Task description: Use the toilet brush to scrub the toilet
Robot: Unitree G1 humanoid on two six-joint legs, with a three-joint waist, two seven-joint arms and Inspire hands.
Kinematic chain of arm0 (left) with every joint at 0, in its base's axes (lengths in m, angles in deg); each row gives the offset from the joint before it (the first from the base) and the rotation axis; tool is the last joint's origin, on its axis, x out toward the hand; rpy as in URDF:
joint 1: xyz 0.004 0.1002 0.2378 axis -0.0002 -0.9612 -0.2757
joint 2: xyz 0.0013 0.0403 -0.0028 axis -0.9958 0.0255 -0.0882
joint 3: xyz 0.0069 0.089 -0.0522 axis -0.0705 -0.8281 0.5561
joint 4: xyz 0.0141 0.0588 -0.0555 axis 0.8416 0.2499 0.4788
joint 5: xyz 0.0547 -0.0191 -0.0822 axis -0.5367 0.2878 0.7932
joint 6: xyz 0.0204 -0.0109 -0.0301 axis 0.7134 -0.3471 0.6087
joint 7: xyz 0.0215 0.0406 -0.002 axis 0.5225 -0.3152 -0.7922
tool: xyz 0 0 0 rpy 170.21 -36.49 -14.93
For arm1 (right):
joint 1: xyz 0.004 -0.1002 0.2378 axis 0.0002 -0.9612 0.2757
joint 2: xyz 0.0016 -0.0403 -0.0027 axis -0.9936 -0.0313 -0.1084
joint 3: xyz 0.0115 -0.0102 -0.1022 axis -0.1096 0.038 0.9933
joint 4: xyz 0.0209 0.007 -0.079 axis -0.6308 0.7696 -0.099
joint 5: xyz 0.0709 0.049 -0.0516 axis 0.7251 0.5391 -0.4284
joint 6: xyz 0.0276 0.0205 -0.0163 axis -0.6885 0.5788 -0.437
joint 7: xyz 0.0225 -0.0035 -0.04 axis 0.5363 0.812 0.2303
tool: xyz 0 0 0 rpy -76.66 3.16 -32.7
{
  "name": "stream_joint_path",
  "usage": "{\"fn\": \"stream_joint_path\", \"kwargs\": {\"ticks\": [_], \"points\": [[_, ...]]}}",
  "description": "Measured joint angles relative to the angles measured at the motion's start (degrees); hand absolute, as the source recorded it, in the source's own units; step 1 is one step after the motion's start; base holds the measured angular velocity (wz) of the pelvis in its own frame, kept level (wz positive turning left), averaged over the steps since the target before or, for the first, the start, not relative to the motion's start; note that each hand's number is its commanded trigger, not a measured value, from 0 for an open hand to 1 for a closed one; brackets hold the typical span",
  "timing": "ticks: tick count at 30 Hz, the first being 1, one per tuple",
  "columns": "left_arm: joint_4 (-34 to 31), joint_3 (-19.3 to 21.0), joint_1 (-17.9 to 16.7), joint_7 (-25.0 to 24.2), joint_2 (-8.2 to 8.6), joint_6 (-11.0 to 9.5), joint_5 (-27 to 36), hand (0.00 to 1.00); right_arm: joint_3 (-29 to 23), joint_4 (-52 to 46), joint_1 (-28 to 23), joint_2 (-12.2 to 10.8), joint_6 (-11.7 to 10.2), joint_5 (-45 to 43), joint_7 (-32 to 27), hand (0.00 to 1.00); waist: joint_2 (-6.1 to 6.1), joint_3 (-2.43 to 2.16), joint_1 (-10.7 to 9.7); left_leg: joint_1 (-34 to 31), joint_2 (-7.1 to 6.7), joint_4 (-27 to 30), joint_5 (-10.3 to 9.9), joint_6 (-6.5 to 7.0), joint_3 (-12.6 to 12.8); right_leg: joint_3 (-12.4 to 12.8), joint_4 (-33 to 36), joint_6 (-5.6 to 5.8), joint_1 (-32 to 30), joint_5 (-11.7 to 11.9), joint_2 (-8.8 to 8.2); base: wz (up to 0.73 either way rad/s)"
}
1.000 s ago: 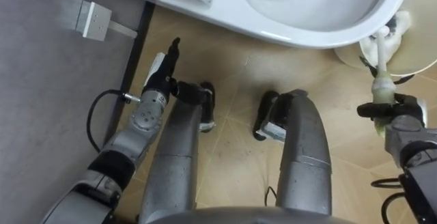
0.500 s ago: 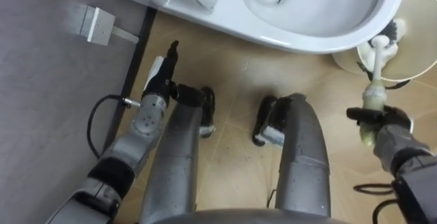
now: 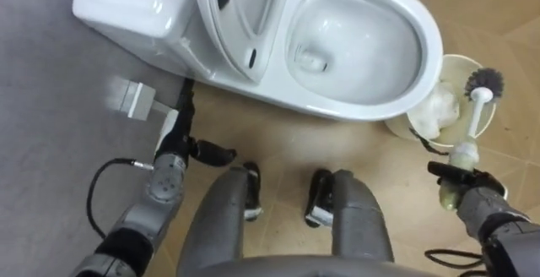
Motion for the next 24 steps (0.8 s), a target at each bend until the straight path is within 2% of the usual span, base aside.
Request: {"fn": "stream_joint_path", "kwargs": {"ticks": [3, 5, 7, 13, 18, 20, 24], "points": [[0.0, 0.5, -2.7, -0.2, -0.75, -1.5, 0.0, 0.00, -0.3, -1.8, -2.5, -0.4, -0.4, 0.4, -0.1, 1.00, -0.33, -0.16, -0.3, 5.8, 0.00, -3.7, 0.2, 0.12, -0.2, -0.8, -4.8, 0.77, 6.5, 0.5, 0.61, 0.05], [-0.1, 2.9, -5.4, -1.2, -0.75, -2.0, -1.7, 0.00, -1.4, -4.8, -5.9, -1.8, -1.0, -0.1, -0.4, 1.00, -1.05, -0.66, -0.2, 9.8, 0.20, -5.8, 0.2, 0.10, -0.3, -1.1, -8.2, 1.19, 10.9, 1.1, 1.28, 0.00], [-0.5, 4.9, -7.3, -1.6, -0.79, -2.1, -2.6, 0.00, -2.5, -7.2, -8.6, -3.2, -1.8, -0.6, -0.7, 1.00, -1.24, -0.88, -0.3, 12.8, 0.84, -7.1, 0.2, 0.09, -0.4, -1.4, -10.7, 1.35, 14.5, 1.6, 1.83, 0.00], [-4.0, 10.1, -13.9, -1.8, -0.75, -3.3, -2.9, 0.00, -2.7, -11.9, -13.7, -5.0, -2.9, -7.0, -1.8, 1.00, -1.09, -1.17, -0.7, 21.8, 0.99, -12.8, 0.2, 0.04, -0.7, -2.9, -17.8, 1.91, 24.6, 3.0, 2.77, 0.04], [-6.0, 13.1, -18.0, -0.9, -0.17, -4.2, -9.0, 0.00, -2.7, -13.8, -16.4, -5.2, -2.9, -15.6, -2.2, 1.00, -1.25, -1.27, 0.6, 28.0, 0.74, -15.8, 0.2, 0.04, -0.8, -3.1, -20.8, 2.35, 30.7, 3.3, 2.91, 0.01], [-8.4, 15.2, -20.4, 1.4, 0.02, -4.7, -10.0, 0.00, -2.7, -13.9, -17.0, -5.8, -3.6, -19.4, -2.2, 1.00, -1.59, -1.65, 0.6, 29.8, 0.70, -16.5, 0.2, 0.04, -1.4, -3.2, -22.6, 2.55, 33.2, 3.4, 3.21, 0.06], [-12.7, 17.3, -23.2, 5.2, 0.77, -5.6, -13.8, 0.00, -2.6, -15.2, -19.1, -6.0, -4.4, -26.9, -2.3, 1.00, -1.60, -1.95, 1.6, 32.2, 0.15, -17.7, 0.2, 0.04, -2.4, -4.3, -24.9, 2.81, 36.4, 3.9, 3.45, 0.13]]}}
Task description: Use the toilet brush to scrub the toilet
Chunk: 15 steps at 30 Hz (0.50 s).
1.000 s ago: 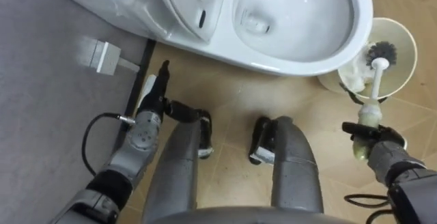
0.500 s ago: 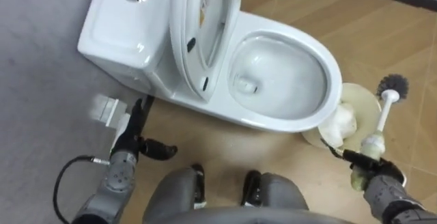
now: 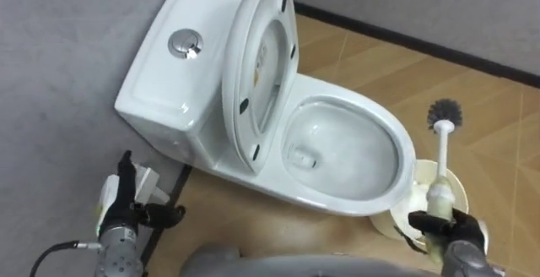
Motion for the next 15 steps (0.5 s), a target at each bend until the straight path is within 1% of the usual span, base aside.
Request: {"fn": "stream_joint_path", "kwargs": {"ticks": [1, 3, 4, 5, 7, 9, 10, 11, 13, 15], "points": [[-1.7, 0.5, -0.7, 1.2, 0.20, -0.4, -0.8, 0.00, 0.0, 0.0, -0.5, -0.1, -0.1, -2.2, -0.1, 1.00, -0.09, -0.08, 0.4, 0.6, -0.10, -0.2, 0.0, 0.00, -0.3, -0.3, -0.5, 0.06, 1.0, 0.0, 0.00, 0.14], [-4.3, 1.6, -0.7, 2.9, 0.73, -0.8, -1.5, 0.00, 0.0, 0.0, -1.0, -0.4, -0.6, -5.9, -0.2, 1.00, -0.16, -0.03, 1.4, 1.1, -0.10, -0.2, 0.0, 0.00, -0.7, -0.7, -0.6, 0.07, 1.6, 0.0, 0.00, 0.12], [-6.6, 2.9, -0.6, 3.9, 1.11, -1.5, -2.6, 0.00, 0.0, 0.0, -1.2, -0.6, -1.2, -8.7, -0.2, 1.00, -0.36, 0.03, 1.8, 1.1, -0.10, -0.2, 0.0, -0.02, -0.8, -1.0, -0.7, 0.06, 1.8, 0.1, 0.02, 0.15], [-8.4, 3.6, -0.6, 5.6, 1.08, -2.8, -3.1, 0.00, 0.0, 0.0, -1.2, -1.0, -1.7, -10.9, -0.2, 1.00, -0.56, 0.17, 2.1, 1.1, -0.13, -0.2, 0.1, -0.11, -1.3, -1.6, -1.0, 0.00, 2.2, 0.1, 0.05, 0.19], [-11.1, 3.7, -0.7, 8.0, 1.03, -3.7, -4.2, 0.00, 0.3, -0.2, -1.1, -1.5, -1.9, -13.8, -0.1, 1.00, -0.77, 0.21, 2.3, 1.0, -0.16, -0.1, 0.1, -0.19, -2.0, -2.4, -1.3, -0.03, 2.7, 0.2, 0.10, 0.20], [-13.5, 3.6, -0.4, 9.6, 1.04, -4.1, -6.5, 0.00, 0.6, -0.2, -0.9, -1.8, -2.2, -16.5, 0.0, 1.00, -0.84, 0.25, 3.2, 1.0, -0.22, 0.0, 0.2, -0.27, -2.2, -2.7, -1.4, -0.10, 2.8, 0.3, 0.16, 0.09], [-14.4, 3.6, 0.0, 10.6, 1.03, -4.7, -8.2, 0.00, 0.7, 0.0, -0.7, -2.0, -2.4, -18.4, 0.1, 1.00, -0.90, 0.29, 3.5, 1.0, -0.26, -0.1, 0.2, -0.33, -2.4, -3.1, -1.4, -0.14, 3.0, 0.3, 0.15, 0.11], [-15.7, 3.6, 0.0, 11.5, 1.04, -5.0, -9.5, 0.00, 1.0, 1.3, 0.0, -2.3, -3.1, -20.4, 0.3, 1.00, -0.96, 0.30, 3.6, 1.2, -0.24, -0.1, 0.3, -0.40, -2.9, -3.4, -1.5, -0.14, 3.1, 0.3, 0.15, 0.12], [-17.5, 3.5, 0.1, 12.1, 1.03, -5.5, -10.5, 0.00, 2.2, 2.8, 1.0, -2.4, -3.2, -22.3, 0.7, 1.00, -0.96, 0.31, 4.1, 1.3, -0.24, -0.2, 0.3, -0.46, -3.1, -3.4, -1.5, -0.14, 3.0, 0.3, 0.18, 0.04], [-18.9, 3.3, 0.0, 12.8, 1.03, -5.6, -11.9, 0.00, 2.9, 4.0, 1.4, -2.5, -3.9, -23.8, 1.1, 1.00, -0.94, 0.34, 4.4, 1.3, -0.24, -0.2, 0.3, -0.49, -3.2, -3.5, -1.6, -0.14, 3.1, 0.3, 0.20, 0.03]]}}
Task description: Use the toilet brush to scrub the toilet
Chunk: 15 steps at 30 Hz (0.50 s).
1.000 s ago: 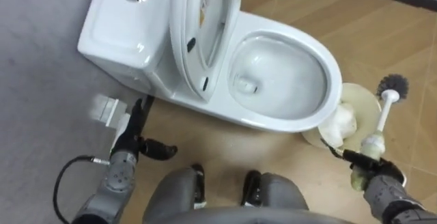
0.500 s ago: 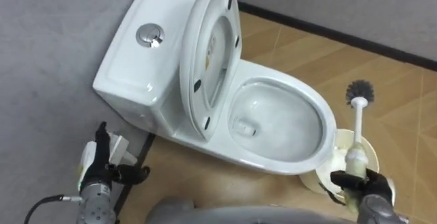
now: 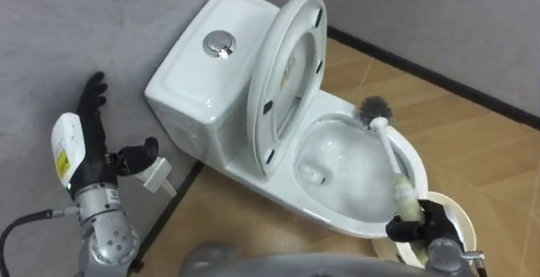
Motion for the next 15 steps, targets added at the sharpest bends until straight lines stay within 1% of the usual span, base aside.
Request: {"fn": "stream_joint_path", "kwargs": {"ticks": [3, 4, 6, 7, 8, 11, 12, 14, 15], "points": [[-2.7, -0.1, 0.0, 0.9, -0.18, -0.4, -2.7, 0.00, 0.0, 1.2, 0.1, 0.1, -0.5, -2.8, 0.1, 1.00, -0.14, 0.08, 0.0, -0.2, -0.05, 0.0, 0.0, -0.01, -0.4, -0.6, 0.0, 0.00, 0.2, 0.0, 0.02, 0.08], [-3.6, -0.4, 0.3, 1.0, -0.55, -0.4, -3.7, 0.00, 0.0, 1.8, 0.3, 0.1, -0.7, -3.0, 0.1, 1.00, -0.18, 0.09, -0.1, -0.4, -0.09, 0.0, 0.0, -0.03, -0.6, -0.7, -0.1, 0.00, 0.3, 0.0, 0.02, 0.08], [-5.2, -1.5, 1.0, 1.0, -1.75, -0.4, -4.5, 0.00, 0.1, 3.7, 1.3, 0.1, -0.7, -3.1, 0.1, 1.00, -0.18, 0.09, -0.7, -0.7, -0.35, 0.1, 0.1, -0.07, -0.8, -1.1, -0.4, 0.00, 0.2, 0.0, -0.01, 0.13], [-6.2, -2.2, 1.5, 1.0, -2.68, -0.5, -5.3, 0.00, 0.4, 5.1, 1.6, 0.2, -0.9, -3.2, 0.1, 1.00, -0.21, 0.07, -1.2, -1.1, -0.62, 0.1, 0.3, -0.07, -1.4, -1.4, -1.0, 0.00, 0.2, 0.0, -0.06, 0.18], [-6.7, -3.1, 2.5, 1.0, -3.33, -0.5, -6.8, 0.00, 0.5, 6.3, 2.0, 0.2, -0.9, -3.5, 0.2, 1.00, -0.08, 0.19, -1.5, -1.2, -0.81, 0.1, 0.5, -0.02, -1.7, -1.4, -1.0, 0.04, 0.1, 0.0, -0.15, 0.16], [-6.9, -5.1, 4.6, 0.8, -3.73, -0.6, -8.5, 0.00, 0.5, 8.0, 2.6, 0.3, -0.7, -4.7, 1.1, 1.00, 0.30, 0.23, -1.7, -1.2, -0.87, 0.0, 0.5, 0.00, -1.7, -1.4, -1.0, 0.07, 0.2, 0.0, -0.22, 0.02], [-6.9, -5.3, 4.8, 0.7, -3.74, -0.6, -9.1, 0.00, 0.5, 8.3, 2.6, 0.3, -0.6, -5.0, 1.3, 1.00, 0.36, 0.26, -1.9, -1.2, -0.87, 0.0, 0.5, 0.00, -1.7, -1.4, -1.0, 0.07, 0.2, 0.0, -0.22, 0.00], [-6.8, -6.2, 5.0, 0.6, -4.03, -0.5, -10.7, 0.00, 0.6, 9.1, 2.8, 0.5, -0.6, -6.7, 1.9, 1.00, 0.52, 0.30, -3.2, -1.1, -0.88, -0.1, 0.5, 0.00, -1.6, -1.2, -1.0, 0.07, 0.2, 0.0, -0.24, 0.00], [-6.8, -6.6, 5.0, 0.6, -4.27, -0.5, -11.1, 0.00, 0.6, 9.3, 2.7, 0.7, -0.5, -7.6, 1.9, 1.00, 0.56, 0.28, -3.5, -1.1, -0.88, -0.2, 0.5, 0.00, -1.6, -1.2, -1.0, 0.07, 0.2, 0.0, -0.25, 0.00]]}}
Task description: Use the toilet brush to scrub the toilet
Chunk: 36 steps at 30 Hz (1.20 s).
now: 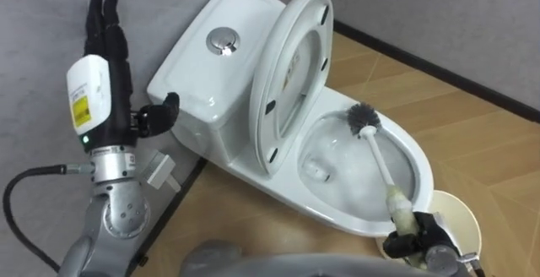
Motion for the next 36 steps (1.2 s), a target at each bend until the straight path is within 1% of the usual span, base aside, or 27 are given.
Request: {"fn": "stream_joint_path", "kwargs": {"ticks": [1, 2, 3, 5, 6, 8, 9, 11, 13, 16, 19, 21, 24, 25, 26, 27, 28, 29, 30, 32, 33, 34, 35, 36], "points": [[0.0, -0.6, 0.1, -0.1, -0.17, 0.0, -1.0, 0.00, 0.0, 0.4, 0.1, 0.3, 0.4, -2.0, 0.1, 1.00, 0.05, -0.01, -0.5, 0.1, -0.02, -0.2, 0.0, 0.02, 0.0, 0.0, 0.0, 0.00, 0.0, 0.0, -0.03, -0.03], [0.1, -1.1, 0.1, -0.2, -0.19, 0.1, -1.9, 0.00, 0.1, 1.1, 0.2, 0.5, 1.7, -4.0, 0.5, 1.00, 0.06, -0.02, -0.6, 0.2, -0.02, -0.4, 0.1, 0.04, 0.2, 0.3, 0.0, 0.00, 0.0, 0.0, -0.05, -0.05], [0.1, -1.4, 0.1, -0.4, -0.21, 0.1, -2.0, 0.00, 0.2, 1.6, 0.2, 0.6, 2.2, -4.8, 0.6, 1.00, 0.06, -0.02, -0.7, 0.3, 0.01, -0.6, 0.1, 0.05, 0.4, 0.5, 0.0, 0.00, -0.1, 0.0, -0.06, -0.15], [0.6, -2.8, 0.1, -1.3, -0.28, 0.7, -2.0, 0.00, 0.5, 2.3, -0.2, 1.1, 3.8, -6.8, 1.2, 1.00, 0.06, 0.00, -0.5, 1.2, 0.09, -1.6, 0.4, 0.04, 1.5, 1.7, 0.0, 0.00, -0.2, 0.0, -0.10, -0.23], [1.1, -3.0, 0.1, -1.5, -0.30, 0.9, -2.0, 0.00, 0.5, 2.3, -0.2, 1.2, 4.1, -7.0, 1.4, 1.00, 0.09, -0.02, -0.6, 1.3, 0.10, -1.8, 0.5, 0.06, 1.7, 1.9, -0.1, 0.00, -0.2, 0.0, -0.13, -0.22], [2.4, -3.6, 0.1, -2.8, -0.32, 1.4, -2.0, 0.00, 0.5, 2.2, -0.3, 1.5, 4.2, -8.8, 1.8, 1.00, 0.30, 0.11, -0.9, 1.9, 0.15, -2.5, 0.5, 0.06, 1.9, 2.6, -0.1, 0.01, -0.2, 0.0, -0.13, -0.15], [2.8, -3.7, 0.2, -3.0, -0.33, 1.4, -2.0, 0.00, 0.5, 2.2, -0.3, 1.6, 4.2, -9.5, 1.8, 1.00, 0.31, 0.11, -1.2, 1.9, 0.13, -2.5, 0.5, 0.06, 1.9, 2.6, -0.1, 0.01, -0.2, 0.0, -0.13, -0.05], [4.0, -3.7, 0.5, -4.0, -0.52, 1.7, -2.7, 0.00, 0.5, 1.7, -0.3, 2.0, 4.4, -14.4, 2.1, 1.00, 0.30, 0.11, -2.1, 1.9, 0.16, -2.7, 0.6, 0.09, 2.4, 2.7, 0.0, 0.01, -0.4, 0.0, -0.16, -0.02], [5.0, -3.8, 0.6, -4.6, -0.62, 1.8, -3.9, 0.00, 0.5, 0.6, -0.2, 2.3, 4.9, -18.0, 2.6, 1.00, 0.38, 0.06, -2.1, 1.6, 0.22, -2.8, 0.6, 0.15, 2.9, 3.0, 0.0, 0.05, -0.9, 0.0, -0.16, -0.12], [8.5, -5.1, 2.4, -5.7, -0.99, 2.2, -4.5, 0.00, 1.7, -0.4, -0.2, 2.5, 5.3, -22.1, 2.6, 1.00, 0.36, 0.10, -2.2, 1.5, 0.11, -3.0, 0.7, 0.22, 3.0, 3.3, 0.0, 0.13, -1.3, 0.1, -0.27, -0.02], [10.7, -5.3, 3.4, -7.3, -1.00, 2.7, -4.5, 0.00, 2.7, -1.0, -0.4, 2.7, 5.5, -26.3, 2.6, 1.00, 0.20, 0.09, -2.2, 1.7, 0.13, -3.1, 0.8, 0.23, 3.5, 3.8, 0.0, 0.15, -1.3, 0.1, -0.29, -0.05], [12.3, -5.3, 4.0, -7.9, -1.00, 3.3, -4.5, 0.00, 2.8, -1.4, -0.4, 2.7, 5.6, -27.9, 2.8, 1.00, 0.12, 0.07, -2.1, 1.9, 0.12, -3.2, 0.8, 0.23, 3.4, 4.0, 0.0, 0.16, -1.2, 0.1, -0.32, -0.06], [15.2, -5.3, 5.1, -9.7, -1.00, 4.7, -4.5, 0.00, 2.8, -2.0, -0.2, 2.7, 6.5, -30.3, 2.8, 1.00, -0.31, -0.08, -2.2, 1.9, 0.13, -3.3, 0.8, 0.23, 3.3, 4.2, 0.0, 0.16, -1.2, 0.1, -0.30, 0.00], [16.4, -5.3, 5.4, -10.2, -0.99, 5.2, -4.5, 0.00, 2.7, -2.0, -0.2, 2.7, 6.8, -31.3, 2.7, 1.00, -0.58, -0.20, -2.2, 1.9, 0.14, -3.3, 0.8, 0.23, 3.3, 4.2, -0.1, 0.16, -1.2, 0.1, -0.28, 0.00], [17.6, -5.3, 5.6, -10.6, -0.98, 5.9, -4.4, 0.00, 2.8, -2.0, -0.1, 2.7, 7.2, -31.9, 2.5, 1.00, -0.84, -0.30, -2.2, 1.9, 0.16, -3.3, 0.8, 0.23, 3.3, 4.1, -0.1, 0.16, -1.2, 0.1, -0.26, 0.00], [18.1, -5.3, 5.6, -10.9, -0.98, 6.3, -4.4, 0.00, 2.8, -2.1, -0.1, 2.7, 7.5, -32.4, 2.5, 1.00, -0.94, -0.30, -2.1, 1.9, 0.16, -3.3, 0.8, 0.23, 3.2, 4.1, -0.1, 0.16, -1.2, 0.1, -0.26, 0.00], [19.1, -5.4, 5.7, -11.0, -1.01, 6.4, -4.3, 0.00, 2.9, -2.8, 0.0, 2.8, 8.2, -33.0, 2.5, 1.00, -1.05, -0.28, -2.2, 1.8, 0.17, -3.3, 0.8, 0.23, 3.2, 4.0, -0.1, 0.16, -1.4, 0.1, -0.27, 0.00], [19.4, -6.0, 6.0, -11.0, -1.16, 6.4, -4.3, 0.00, 3.8, -3.4, 0.1, 3.0, 9.0, -33.6, 2.3, 1.00, -1.20, -0.38, -2.0, 1.3, 0.17, -3.2, 0.8, 0.23, 3.2, 4.0, 0.1, 0.16, -2.0, 0.1, -0.29, 0.00], [19.6, -6.1, 6.4, -11.1, -1.15, 6.4, -4.3, 0.00, 3.9, -3.5, 0.3, 3.2, 9.2, -33.7, 2.2, 1.00, -1.21, -0.39, -2.0, 0.9, 0.17, -3.1, 0.8, 0.23, 3.2, 3.9, 0.1, 0.16, -2.1, 0.1, -0.30, 0.06], [21.6, -6.8, 8.1, -11.1, -1.16, 6.2, -4.2, 0.00, 5.1, -4.0, 0.9, 4.0, 9.2, -33.8, 1.8, 1.00, -1.36, -0.26, -1.6, 0.7, 0.17, -3.0, 0.8, 0.23, 3.0, 3.7, 0.1, 0.17, -2.2, 0.1, -0.29, 0.06], [22.0, -7.0, 8.5, -11.1, -1.15, 6.2, -4.2, 0.00, 5.6, -4.2, 1.0, 4.2, 9.2, -34.0, 1.6, 1.00, -1.42, -0.22, -1.0, 0.6, 0.19, -3.0, 0.8, 0.23, 3.2, 3.8, 0.1, 0.17, -2.3, 0.1, -0.28, -0.10], [22.8, -7.0, 9.4, -11.1, -1.11, 5.7, -4.3, 0.00, 6.1, -4.5, 1.5, 4.6, 9.0, -34.2, 1.1, 1.00, -1.47, -0.25, -0.1, 0.4, 0.36, -3.0, 0.8, 0.23, 3.4, 4.0, 0.3, 0.10, -2.9, 0.2, -0.18, -0.10], [24.1, -7.0, 10.7, -11.1, -1.12, 4.9, -4.3, 0.00, 6.4, -4.7, 2.2, 4.7, 9.0, -34.3, 0.0, 1.00, -1.60, -0.17, 0.8, -0.2, 0.45, -2.7, 0.8, 0.19, 3.3, 3.9, 0.6, 0.00, -3.3, 0.2, -0.10, -0.08], [24.6, -7.0, 11.3, -11.1, -1.11, 4.5, -4.4, 0.00, 6.5, -4.7, 2.6, 4.7, 9.0, -34.4, -0.5, 1.00, -1.74, -0.11, 1.1, -0.6, 0.53, -2.7, 0.8, 0.14, 3.3, 3.9, 0.8, -0.03, -3.8, 0.2, -0.06, 0.00]]}}
